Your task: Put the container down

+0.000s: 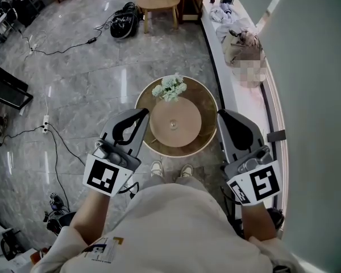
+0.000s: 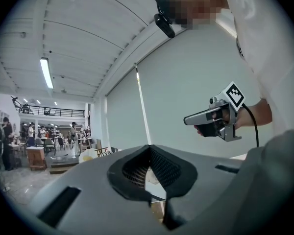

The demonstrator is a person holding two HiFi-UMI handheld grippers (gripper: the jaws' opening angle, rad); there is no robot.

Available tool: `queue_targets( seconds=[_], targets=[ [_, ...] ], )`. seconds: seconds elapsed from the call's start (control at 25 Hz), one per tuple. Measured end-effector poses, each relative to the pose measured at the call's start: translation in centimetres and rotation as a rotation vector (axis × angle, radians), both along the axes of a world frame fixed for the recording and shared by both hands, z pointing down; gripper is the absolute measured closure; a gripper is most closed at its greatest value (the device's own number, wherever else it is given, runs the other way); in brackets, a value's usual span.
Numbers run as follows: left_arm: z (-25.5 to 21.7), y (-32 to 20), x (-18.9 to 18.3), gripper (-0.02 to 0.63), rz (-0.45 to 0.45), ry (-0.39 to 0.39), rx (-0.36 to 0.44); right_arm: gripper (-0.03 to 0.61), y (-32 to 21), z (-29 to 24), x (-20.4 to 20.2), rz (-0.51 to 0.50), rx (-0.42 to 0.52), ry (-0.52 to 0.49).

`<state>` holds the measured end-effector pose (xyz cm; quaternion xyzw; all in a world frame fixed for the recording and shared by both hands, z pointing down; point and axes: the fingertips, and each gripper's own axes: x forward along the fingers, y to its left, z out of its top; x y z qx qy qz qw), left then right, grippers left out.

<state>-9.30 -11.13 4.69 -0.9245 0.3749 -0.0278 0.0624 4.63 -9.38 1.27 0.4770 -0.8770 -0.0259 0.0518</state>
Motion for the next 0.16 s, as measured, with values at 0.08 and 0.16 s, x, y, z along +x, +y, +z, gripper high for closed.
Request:
queue_targets(
  seconds=[0.08,0.16],
  targets=[
    [-0.03,-0.1,0.19,0.606,0.0,0.002,-0.001,0.572,-0.09,-0.03,0.3,0.003,0.001,0.004],
    [-0.12,-0.25,0.37,0.606,0.0,0.007,-0.002,0.572,-0.22,-0.1,0.62,0.005,0.003,0.009]
  ],
)
